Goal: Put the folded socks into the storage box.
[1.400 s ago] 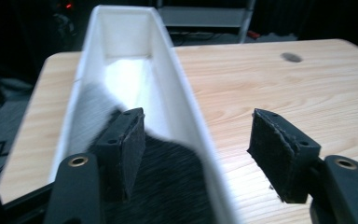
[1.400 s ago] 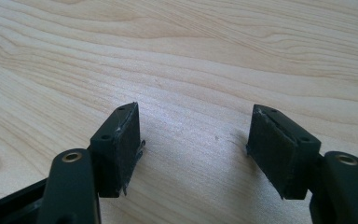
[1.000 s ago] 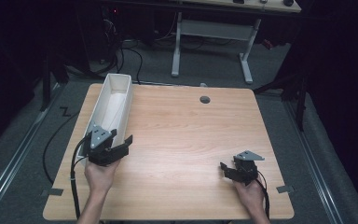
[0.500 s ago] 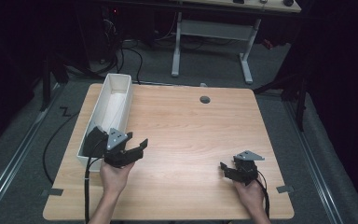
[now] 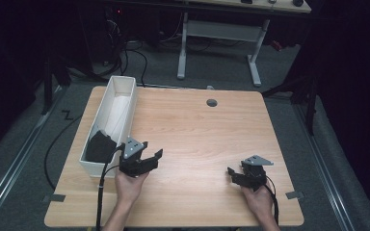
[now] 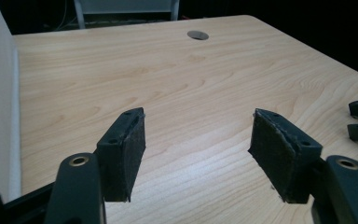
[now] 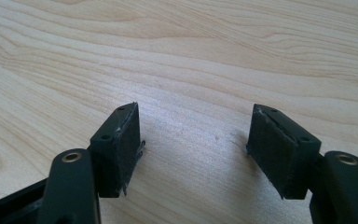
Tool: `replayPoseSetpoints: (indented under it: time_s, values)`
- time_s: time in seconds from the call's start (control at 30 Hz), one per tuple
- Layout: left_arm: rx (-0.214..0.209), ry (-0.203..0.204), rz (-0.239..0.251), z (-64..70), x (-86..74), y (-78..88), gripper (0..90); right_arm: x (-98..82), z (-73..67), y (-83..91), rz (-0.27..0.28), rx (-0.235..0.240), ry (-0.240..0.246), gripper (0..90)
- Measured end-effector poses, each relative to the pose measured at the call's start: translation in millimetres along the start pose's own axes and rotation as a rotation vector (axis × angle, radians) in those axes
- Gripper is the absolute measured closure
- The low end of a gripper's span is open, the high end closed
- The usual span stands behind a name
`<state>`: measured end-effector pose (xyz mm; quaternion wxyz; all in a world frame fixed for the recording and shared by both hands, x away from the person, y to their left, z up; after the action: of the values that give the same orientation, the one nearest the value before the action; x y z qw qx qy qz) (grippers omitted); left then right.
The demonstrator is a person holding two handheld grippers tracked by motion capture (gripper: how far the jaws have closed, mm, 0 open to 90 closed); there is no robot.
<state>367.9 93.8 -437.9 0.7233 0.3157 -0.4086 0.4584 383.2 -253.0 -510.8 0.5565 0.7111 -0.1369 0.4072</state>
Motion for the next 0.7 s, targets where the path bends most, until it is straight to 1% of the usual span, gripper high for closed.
replayPoseSetpoints:
  time_s: [0.13,0.17,0.2,0.4,0.53,0.7]
  values:
    - [-0.002,-0.001,-0.018,1.2,-9.0,-2.7,35.9,0.0,0.0,0.0,0.000,0.000,0.000,34.2]
    - [0.002,-0.008,-0.032,1.2,-12.2,-3.8,35.9,0.0,-0.1,0.0,0.000,0.000,-0.001,34.2]
    - [0.001,-0.010,-0.035,1.4,-14.6,-4.4,35.8,0.0,0.0,0.0,0.000,0.000,0.000,34.2]
    - [0.003,-0.002,-0.055,1.3,-25.9,-6.7,35.8,0.0,0.0,0.0,0.000,0.000,0.000,34.2]
    - [0.011,-0.003,-0.071,0.1,-33.0,-8.8,35.8,0.0,0.0,0.0,0.000,0.000,0.000,34.2]
    - [0.030,-0.022,-0.089,-2.7,-42.6,-11.2,35.8,0.0,0.0,0.0,0.000,0.000,0.001,34.2]
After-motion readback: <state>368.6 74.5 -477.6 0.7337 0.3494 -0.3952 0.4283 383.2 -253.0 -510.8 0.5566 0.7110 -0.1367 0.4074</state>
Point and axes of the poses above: each handheld gripper's, and its own axes: y roughly backward along the jaws, x roughly out of its top, z roughly to its right, the point moved 1 cm from there along -y, roughly forward along the jaws, and after that the axes turned 5 degrees about -y, right-handed, at the moved point
